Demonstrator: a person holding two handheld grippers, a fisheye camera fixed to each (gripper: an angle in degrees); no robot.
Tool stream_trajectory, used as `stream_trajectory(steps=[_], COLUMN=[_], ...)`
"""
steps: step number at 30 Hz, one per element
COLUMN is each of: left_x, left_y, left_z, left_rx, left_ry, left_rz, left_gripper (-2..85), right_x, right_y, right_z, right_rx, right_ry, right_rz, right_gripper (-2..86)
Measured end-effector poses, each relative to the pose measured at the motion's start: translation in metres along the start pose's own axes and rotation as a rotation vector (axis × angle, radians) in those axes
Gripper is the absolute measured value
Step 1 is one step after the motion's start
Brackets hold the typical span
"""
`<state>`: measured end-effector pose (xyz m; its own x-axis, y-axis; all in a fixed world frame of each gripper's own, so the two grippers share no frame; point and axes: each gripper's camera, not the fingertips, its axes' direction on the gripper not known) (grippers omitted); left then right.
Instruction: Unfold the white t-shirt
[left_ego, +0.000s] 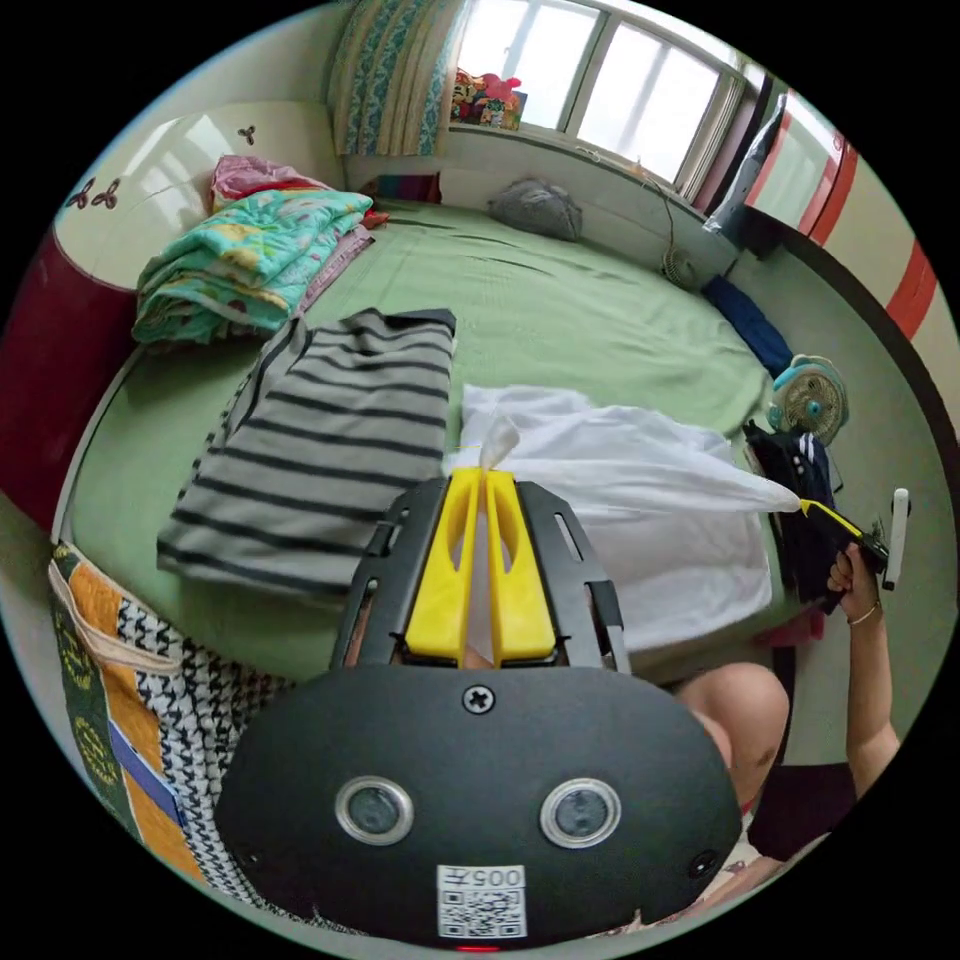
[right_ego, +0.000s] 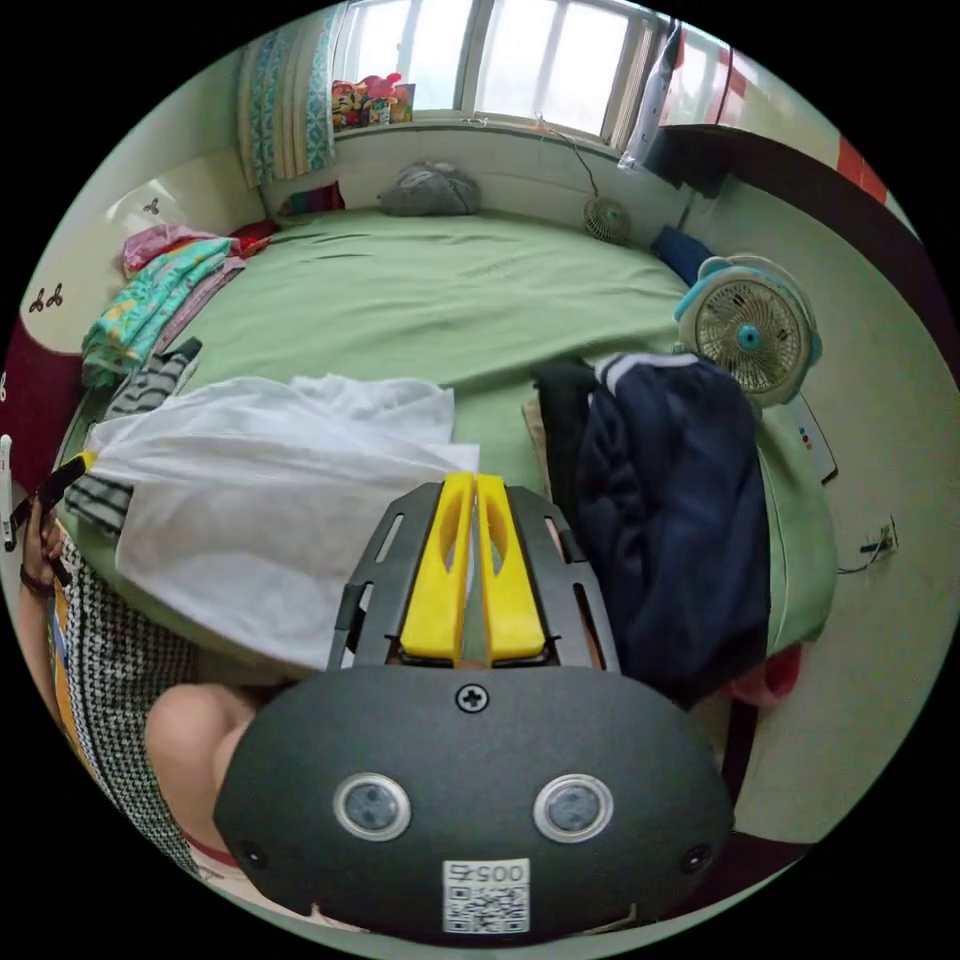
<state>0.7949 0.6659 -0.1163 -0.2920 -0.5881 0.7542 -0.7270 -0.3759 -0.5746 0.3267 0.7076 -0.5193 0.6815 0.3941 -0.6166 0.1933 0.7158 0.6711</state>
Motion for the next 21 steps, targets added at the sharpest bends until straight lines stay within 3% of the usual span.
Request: stream_trajectory(steps=[9,21], left_x=[-0.006,0.006], left_y=[0.093,0.134], left_z=[0.012,-0.03], left_rx=[-0.124,0.021], left_ry=[-0.01,-0.035], left_rz=[-0.077,-0.032], left_gripper=[2.2,8.5], right_x=[0.013,0.019], right_y=[0.089,0.119], right_z=[0.016,-0.002], right_rx=[-0.147,-0.073], right_ry=[0.033,0.004], right_rz=[0.043,0.038], right_gripper=[-1.3,-0.7])
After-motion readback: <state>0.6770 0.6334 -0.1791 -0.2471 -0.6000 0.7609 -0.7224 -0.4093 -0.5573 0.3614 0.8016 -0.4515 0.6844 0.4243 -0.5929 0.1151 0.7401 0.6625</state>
